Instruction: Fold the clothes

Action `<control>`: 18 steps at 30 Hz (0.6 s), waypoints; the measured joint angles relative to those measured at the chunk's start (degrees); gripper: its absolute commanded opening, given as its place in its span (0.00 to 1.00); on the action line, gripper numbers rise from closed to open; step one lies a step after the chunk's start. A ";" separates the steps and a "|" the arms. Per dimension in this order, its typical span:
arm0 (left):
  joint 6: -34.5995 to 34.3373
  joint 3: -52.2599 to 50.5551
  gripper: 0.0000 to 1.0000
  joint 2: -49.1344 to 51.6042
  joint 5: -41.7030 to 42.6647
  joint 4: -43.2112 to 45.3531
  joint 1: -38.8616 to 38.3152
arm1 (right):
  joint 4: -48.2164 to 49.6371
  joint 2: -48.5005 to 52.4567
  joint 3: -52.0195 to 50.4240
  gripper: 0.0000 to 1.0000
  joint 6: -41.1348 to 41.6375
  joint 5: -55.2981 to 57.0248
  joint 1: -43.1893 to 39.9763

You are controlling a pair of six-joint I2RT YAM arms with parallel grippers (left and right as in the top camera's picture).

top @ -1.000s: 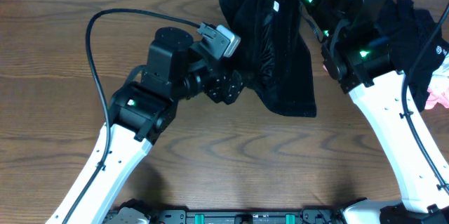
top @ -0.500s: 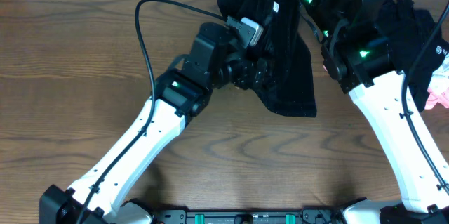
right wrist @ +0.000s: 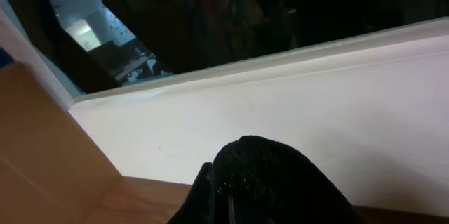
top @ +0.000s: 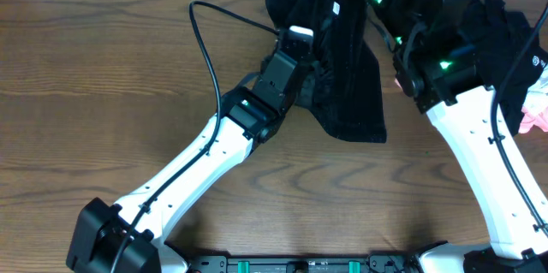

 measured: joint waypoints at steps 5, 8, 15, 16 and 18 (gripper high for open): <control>-0.24 0.00 0.06 0.00 -3.10 -0.46 1.44 | -2.34 -0.13 0.02 0.02 -0.04 0.00 -2.05; -0.11 0.00 0.06 -0.44 -4.00 -0.98 2.93 | -6.32 -0.44 0.09 0.01 -0.52 -0.11 -3.85; 0.87 0.00 0.06 -8.15 -7.32 -1.29 6.58 | -14.49 -0.96 0.28 0.02 -3.21 -2.29 -10.10; 1.46 0.00 0.06 -9.79 -7.74 -0.98 6.91 | -14.91 -0.96 0.28 0.01 -3.96 -3.41 -10.82; 2.78 0.00 0.06 -13.68 -8.57 0.07 7.65 | -14.91 -1.05 0.28 0.01 -5.57 -6.01 -11.65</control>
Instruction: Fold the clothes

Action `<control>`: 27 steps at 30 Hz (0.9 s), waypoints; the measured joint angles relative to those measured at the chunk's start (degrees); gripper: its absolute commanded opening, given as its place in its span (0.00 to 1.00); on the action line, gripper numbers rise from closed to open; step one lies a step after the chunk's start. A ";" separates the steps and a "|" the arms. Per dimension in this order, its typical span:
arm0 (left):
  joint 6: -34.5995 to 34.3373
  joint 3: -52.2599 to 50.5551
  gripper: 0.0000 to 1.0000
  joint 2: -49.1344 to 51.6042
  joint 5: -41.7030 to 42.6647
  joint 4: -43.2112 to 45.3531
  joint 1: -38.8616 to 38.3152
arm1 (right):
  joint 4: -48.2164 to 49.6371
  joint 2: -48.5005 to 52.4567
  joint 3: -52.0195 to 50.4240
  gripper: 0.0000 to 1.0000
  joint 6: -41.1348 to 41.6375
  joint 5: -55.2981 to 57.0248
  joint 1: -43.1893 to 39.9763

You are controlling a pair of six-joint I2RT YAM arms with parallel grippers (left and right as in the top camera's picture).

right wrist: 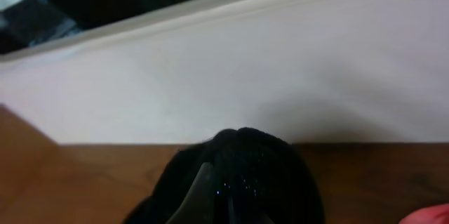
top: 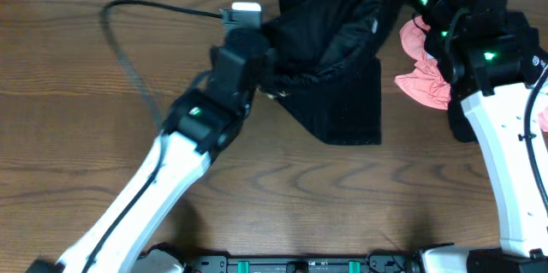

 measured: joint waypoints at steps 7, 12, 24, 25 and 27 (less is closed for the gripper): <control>3.89 -0.11 0.06 -9.53 -0.74 5.81 3.34 | 0.50 -3.39 0.81 0.01 -6.78 -8.39 -0.42; 5.03 -0.22 0.06 -14.47 0.24 10.05 4.17 | 0.00 -8.74 2.23 0.01 -10.34 -13.31 -1.55; 5.86 -0.94 0.06 -19.19 4.96 10.32 4.17 | -13.33 -15.37 3.56 0.01 -17.16 -20.04 -7.37; 5.86 -1.09 0.06 -19.19 4.96 10.34 4.17 | -13.88 -15.30 3.56 0.01 -17.57 -20.11 -7.41; 5.84 -1.42 0.06 -19.23 4.94 10.47 4.17 | -14.73 -15.15 3.56 0.01 -18.95 -20.39 -7.54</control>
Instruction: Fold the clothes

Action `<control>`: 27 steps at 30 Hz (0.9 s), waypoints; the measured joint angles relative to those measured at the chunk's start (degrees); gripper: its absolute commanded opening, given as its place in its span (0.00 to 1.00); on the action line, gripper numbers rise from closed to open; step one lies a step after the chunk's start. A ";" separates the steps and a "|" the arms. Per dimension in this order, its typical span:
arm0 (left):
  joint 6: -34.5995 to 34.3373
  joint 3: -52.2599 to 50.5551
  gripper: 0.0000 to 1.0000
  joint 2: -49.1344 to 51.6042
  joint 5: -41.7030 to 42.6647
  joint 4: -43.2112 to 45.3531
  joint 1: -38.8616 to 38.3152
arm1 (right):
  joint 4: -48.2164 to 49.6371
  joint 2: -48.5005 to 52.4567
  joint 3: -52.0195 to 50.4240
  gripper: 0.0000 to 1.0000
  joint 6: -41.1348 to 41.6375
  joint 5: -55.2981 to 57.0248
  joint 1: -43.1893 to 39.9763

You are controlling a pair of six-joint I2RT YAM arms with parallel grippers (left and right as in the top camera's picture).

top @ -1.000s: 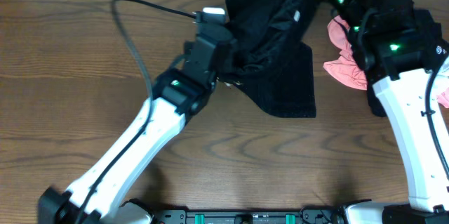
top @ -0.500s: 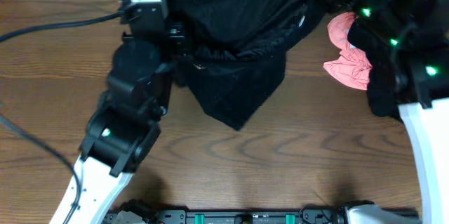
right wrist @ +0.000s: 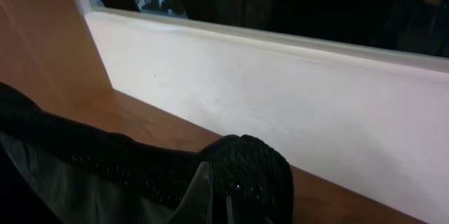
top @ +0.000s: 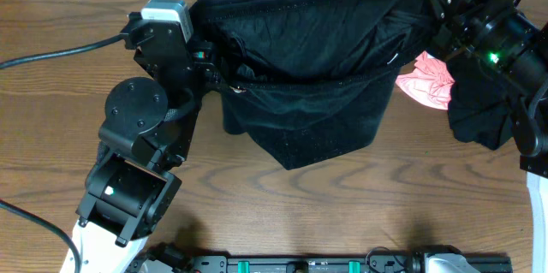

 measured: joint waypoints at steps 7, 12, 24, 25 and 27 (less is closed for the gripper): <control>0.09 -0.22 0.06 -1.64 0.02 0.74 0.00 | -3.56 -0.50 0.09 0.01 -0.87 -1.16 -0.11; 0.24 -0.28 0.06 -3.89 -0.04 -1.07 0.24 | -12.20 -0.85 0.98 0.01 4.13 -4.79 -0.37; -2.49 -0.28 0.06 -3.72 -10.32 -5.33 5.07 | -28.52 10.73 1.38 0.01 9.33 0.11 -6.80; -2.64 -0.28 0.06 -3.63 -10.97 -5.55 5.11 | -28.92 12.07 1.29 0.01 9.40 0.83 -6.86; -2.69 -0.28 0.06 -2.86 -12.11 -6.05 5.11 | -29.16 14.34 0.98 0.01 9.46 1.68 -6.69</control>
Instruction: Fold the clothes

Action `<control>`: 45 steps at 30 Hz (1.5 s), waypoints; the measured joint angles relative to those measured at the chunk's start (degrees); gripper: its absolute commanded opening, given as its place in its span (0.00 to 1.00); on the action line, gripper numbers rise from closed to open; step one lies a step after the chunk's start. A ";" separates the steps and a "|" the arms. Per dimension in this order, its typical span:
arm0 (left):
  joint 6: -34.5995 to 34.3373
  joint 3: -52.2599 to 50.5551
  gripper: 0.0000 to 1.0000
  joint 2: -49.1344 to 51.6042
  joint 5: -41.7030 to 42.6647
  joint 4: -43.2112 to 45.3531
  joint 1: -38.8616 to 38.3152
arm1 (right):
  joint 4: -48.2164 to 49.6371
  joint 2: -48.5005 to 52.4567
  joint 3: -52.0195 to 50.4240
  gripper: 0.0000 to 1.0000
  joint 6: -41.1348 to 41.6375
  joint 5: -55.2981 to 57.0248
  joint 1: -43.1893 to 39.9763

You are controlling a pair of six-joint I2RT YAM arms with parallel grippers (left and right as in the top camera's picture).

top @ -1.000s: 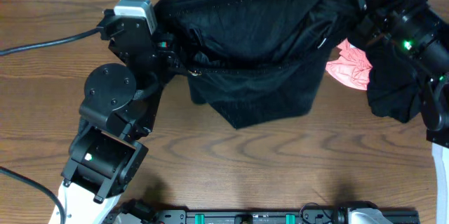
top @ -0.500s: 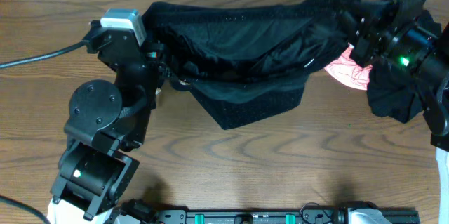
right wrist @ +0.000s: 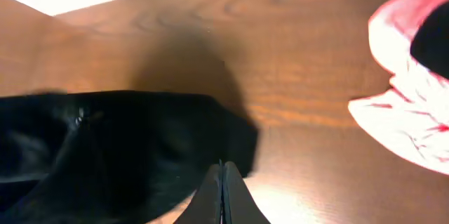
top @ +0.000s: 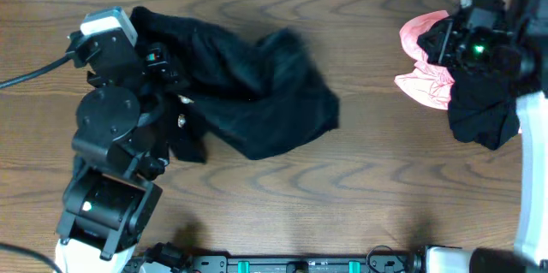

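Note:
A black garment point(top: 257, 93) lies crumpled and blurred across the left middle of the table, its upper left end drawn up at my left gripper point(top: 171, 66), which appears shut on it. The right wrist view shows the same black garment point(right wrist: 105, 147) below and to the left. My right gripper point(right wrist: 222, 166) is shut with nothing between its fingers. In the overhead view the right gripper point(top: 438, 40) hangs at the far right over a pink garment point(top: 419, 72).
The pink garment point(right wrist: 410, 90) lies bunched at the back right. Another dark garment point(top: 481, 115) is heaped just right of it under the right arm. The table's far edge meets a white wall. Bare wood shows in front.
My right gripper has let go of the black garment and now sits shut and empty by the pink garment. The stretched cloth has dropped into a heap on the left, still at my left gripper.
Both grippers held the black garment bunched at the back middle. Then the left gripper was farther left with the cloth partly opened. Then it hung stretched wide between the two. Now the right end is free and the garment lies collapsed on the left.

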 measured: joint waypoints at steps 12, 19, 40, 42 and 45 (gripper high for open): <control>0.00 0.00 0.06 9.57 -1.66 1.40 0.00 | 5.70 8.28 -0.52 0.01 2.97 -0.13 9.51; -0.07 0.00 0.06 9.77 -4.11 7.15 0.00 | 14.99 9.94 -3.56 0.01 14.53 -2.84 17.03; -1.33 0.00 0.06 16.50 -21.55 19.74 0.09 | 16.59 9.94 -3.85 0.01 35.26 -3.80 32.04; -1.31 0.00 0.06 17.11 -22.21 20.24 0.35 | 15.78 9.90 -3.85 0.01 33.73 -4.00 32.83; -1.31 0.00 0.06 17.27 -22.69 21.03 0.98 | 14.53 9.46 -3.89 0.02 31.10 -4.02 33.92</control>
